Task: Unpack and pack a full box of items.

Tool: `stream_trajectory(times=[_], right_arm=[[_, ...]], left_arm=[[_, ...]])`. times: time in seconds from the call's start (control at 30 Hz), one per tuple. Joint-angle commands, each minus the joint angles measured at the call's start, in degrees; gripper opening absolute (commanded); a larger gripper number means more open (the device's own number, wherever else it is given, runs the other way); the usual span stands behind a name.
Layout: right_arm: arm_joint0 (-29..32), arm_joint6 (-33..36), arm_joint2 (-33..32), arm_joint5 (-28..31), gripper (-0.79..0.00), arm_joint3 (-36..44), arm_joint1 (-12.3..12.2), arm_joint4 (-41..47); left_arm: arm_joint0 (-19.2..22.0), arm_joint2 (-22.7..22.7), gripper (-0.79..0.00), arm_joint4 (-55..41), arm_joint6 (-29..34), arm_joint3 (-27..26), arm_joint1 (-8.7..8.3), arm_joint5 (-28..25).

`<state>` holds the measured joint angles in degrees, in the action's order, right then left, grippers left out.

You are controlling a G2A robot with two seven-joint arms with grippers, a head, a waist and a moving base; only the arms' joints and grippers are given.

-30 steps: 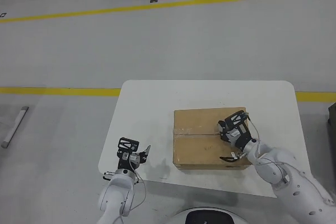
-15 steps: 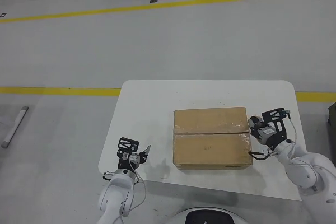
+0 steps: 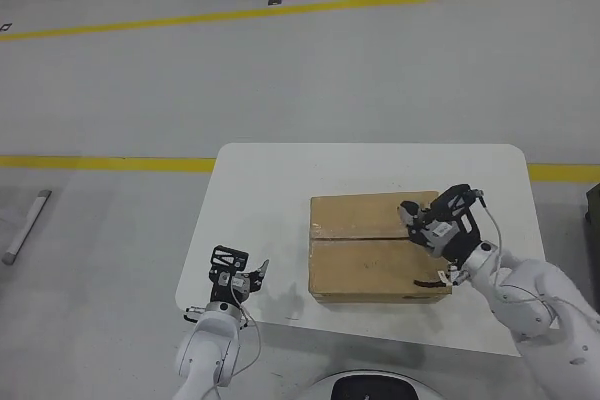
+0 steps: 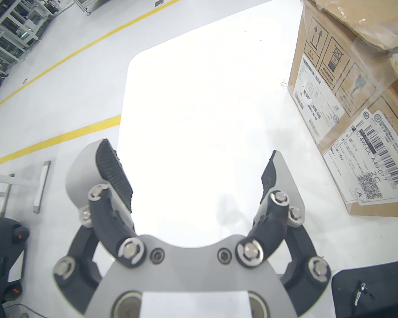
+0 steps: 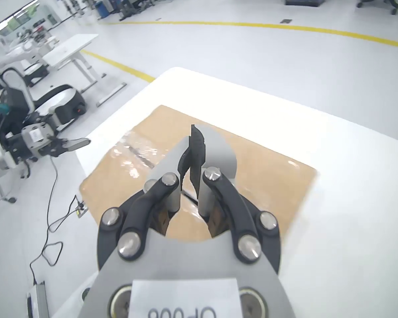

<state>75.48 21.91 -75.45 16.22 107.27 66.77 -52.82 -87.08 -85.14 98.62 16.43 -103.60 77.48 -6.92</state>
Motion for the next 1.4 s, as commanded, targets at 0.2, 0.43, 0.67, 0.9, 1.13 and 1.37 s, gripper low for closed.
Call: stream_trajectory(times=[0.2, 0.43, 0.67, 0.9, 1.13, 1.37], right_arm=[[-13.50, -0.45, 19.19, -1.41, -0.785, -10.96, 3.47, -4.71], [-19.72, -0.85, 25.53, -4.67, -0.785, -20.52, 5.93, -4.99], [-16.72, -2.36, 19.35, -3.84, -0.785, -21.64, 4.92, -2.27], [-6.90, -2.52, 6.28, -3.72, -0.785, -16.05, 2.05, -1.59], [1.97, -2.70, -7.05, -5.12, -0.785, -10.80, 0.16, 2.17], [7.52, -6.50, -18.80, -9.20, -0.785, -8.81, -0.75, 4.89]], left_arm=[[0.00, 0.00, 0.000, 0.00, 0.00, 0.00, 0.00, 0.00], [0.00, 0.00, 0.000, 0.00, 0.00, 0.00, 0.00, 0.00], [0.00, 0.00, 0.000, 0.00, 0.00, 0.00, 0.00, 0.00], [0.00, 0.00, 0.000, 0.00, 0.00, 0.00, 0.00, 0.00], [0.00, 0.00, 0.000, 0.00, 0.00, 0.00, 0.00, 0.00], [0.00, 0.00, 0.000, 0.00, 0.00, 0.00, 0.00, 0.00]])
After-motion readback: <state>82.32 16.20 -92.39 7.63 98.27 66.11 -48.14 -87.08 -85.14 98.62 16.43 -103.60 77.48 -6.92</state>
